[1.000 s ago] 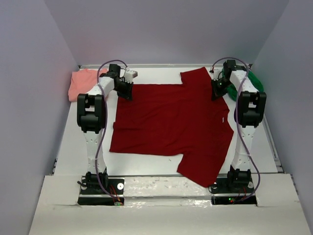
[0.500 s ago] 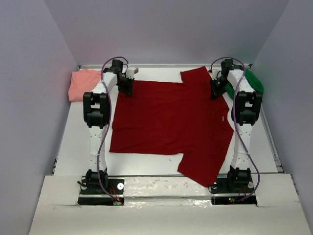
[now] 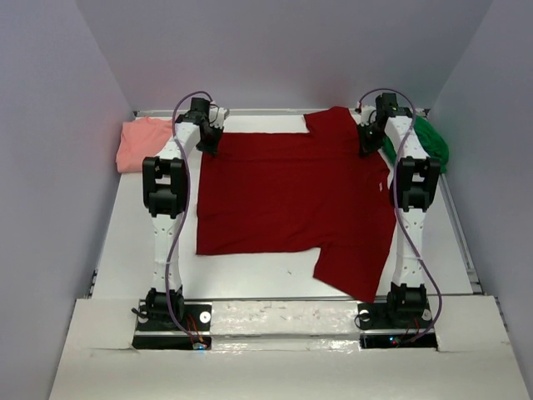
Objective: Fold and stack the t-shirts
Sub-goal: Flatten out the tshirt
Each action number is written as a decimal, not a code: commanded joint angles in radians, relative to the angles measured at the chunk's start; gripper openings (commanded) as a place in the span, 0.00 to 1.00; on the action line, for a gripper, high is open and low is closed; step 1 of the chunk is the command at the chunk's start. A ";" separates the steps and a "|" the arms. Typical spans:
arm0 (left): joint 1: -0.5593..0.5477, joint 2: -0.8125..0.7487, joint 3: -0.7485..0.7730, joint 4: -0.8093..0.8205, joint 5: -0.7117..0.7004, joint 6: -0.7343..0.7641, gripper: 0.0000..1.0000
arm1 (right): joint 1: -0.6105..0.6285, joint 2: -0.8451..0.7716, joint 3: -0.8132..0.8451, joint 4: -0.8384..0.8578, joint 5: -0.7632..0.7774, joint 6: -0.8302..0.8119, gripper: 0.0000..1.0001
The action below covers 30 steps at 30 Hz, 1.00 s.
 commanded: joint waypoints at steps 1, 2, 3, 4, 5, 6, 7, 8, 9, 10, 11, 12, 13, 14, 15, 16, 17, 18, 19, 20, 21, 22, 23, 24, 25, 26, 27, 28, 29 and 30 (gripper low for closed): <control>-0.005 -0.014 0.037 0.049 -0.047 -0.047 0.00 | 0.003 0.032 0.062 0.106 0.055 -0.031 0.00; -0.009 -0.008 0.044 0.051 -0.053 -0.047 0.00 | 0.003 0.035 0.071 0.113 0.050 -0.035 0.00; -0.018 -0.005 0.048 0.054 -0.060 -0.047 0.00 | 0.003 0.039 0.079 0.123 0.045 -0.037 0.00; -0.023 -0.002 0.053 0.057 -0.077 -0.045 0.00 | 0.003 0.040 0.083 0.129 0.041 -0.040 0.00; -0.026 0.000 0.053 0.072 -0.085 -0.045 0.00 | 0.003 0.038 0.084 0.134 0.024 -0.046 0.00; -0.034 -0.002 0.053 0.081 -0.090 -0.045 0.00 | 0.003 0.035 0.080 0.149 0.018 -0.049 0.00; -0.037 -0.002 0.054 0.089 -0.100 -0.044 0.00 | 0.003 0.026 0.067 0.159 0.013 -0.051 0.00; -0.040 -0.002 0.059 0.098 -0.105 -0.041 0.00 | 0.003 0.020 0.059 0.171 0.007 -0.051 0.00; -0.046 -0.002 0.068 0.098 -0.110 -0.038 0.00 | 0.003 0.014 0.053 0.171 0.001 -0.049 0.00; -0.048 -0.003 0.083 0.092 -0.122 -0.034 0.00 | 0.003 -0.006 0.036 0.166 -0.025 -0.046 0.00; -0.051 -0.006 0.090 0.089 -0.128 -0.031 0.00 | 0.003 -0.026 0.016 0.156 -0.048 -0.054 0.00; -0.051 -0.013 0.096 0.085 -0.140 -0.028 0.00 | 0.003 -0.049 -0.010 0.156 -0.065 -0.057 0.00; -0.052 -0.037 0.088 0.089 -0.143 -0.028 0.00 | 0.003 -0.075 -0.036 0.156 -0.102 -0.060 0.01; -0.051 -0.054 0.077 0.094 -0.146 -0.028 0.00 | 0.003 -0.100 -0.062 0.153 -0.119 -0.066 0.03; -0.052 -0.072 0.065 0.095 -0.146 -0.027 0.00 | 0.003 -0.149 -0.100 0.131 -0.138 -0.074 0.03; -0.055 -0.107 0.042 0.095 -0.152 -0.024 0.00 | 0.003 -0.169 -0.110 0.116 -0.169 -0.078 0.03; -0.057 -0.126 0.031 0.092 -0.159 -0.024 0.00 | 0.003 -0.210 -0.126 0.090 -0.177 -0.077 0.03; -0.057 -0.147 0.016 0.094 -0.162 -0.024 0.00 | 0.003 -0.232 -0.139 0.078 -0.183 -0.080 0.02; -0.058 -0.193 -0.019 0.094 -0.153 -0.024 0.00 | 0.003 -0.253 -0.148 0.064 -0.201 -0.084 0.00; -0.058 -0.222 -0.042 0.098 -0.151 -0.024 0.00 | 0.003 -0.275 -0.159 0.048 -0.208 -0.084 0.00; -0.058 -0.252 -0.071 0.107 -0.143 -0.019 0.00 | 0.003 -0.322 -0.180 0.022 -0.211 -0.087 0.00; -0.057 -0.313 -0.122 0.120 -0.136 -0.018 0.00 | 0.003 -0.350 -0.202 0.015 -0.221 -0.090 0.00; -0.057 -0.344 -0.146 0.124 -0.133 -0.018 0.00 | 0.003 -0.379 -0.228 0.010 -0.222 -0.092 0.00; -0.058 -0.373 -0.171 0.126 -0.119 -0.015 0.00 | 0.003 -0.408 -0.255 0.010 -0.223 -0.094 0.00; -0.058 -0.423 -0.209 0.117 -0.104 -0.004 0.00 | 0.003 -0.469 -0.312 0.010 -0.226 -0.097 0.00; -0.058 -0.448 -0.225 0.108 -0.097 -0.004 0.00 | 0.003 -0.497 -0.338 0.010 -0.225 -0.098 0.00; -0.057 -0.470 -0.248 0.103 -0.084 -0.001 0.00 | 0.003 -0.525 -0.364 0.010 -0.225 -0.098 0.00; -0.058 -0.511 -0.268 0.097 -0.065 0.007 0.00 | 0.003 -0.575 -0.413 0.008 -0.223 -0.100 0.10; -0.058 -0.535 -0.312 0.092 -0.062 0.004 0.09 | 0.003 -0.597 -0.435 0.004 -0.222 -0.098 0.18; -0.058 -0.562 -0.346 0.101 -0.048 0.002 0.20 | 0.003 -0.620 -0.455 0.001 -0.223 -0.098 0.23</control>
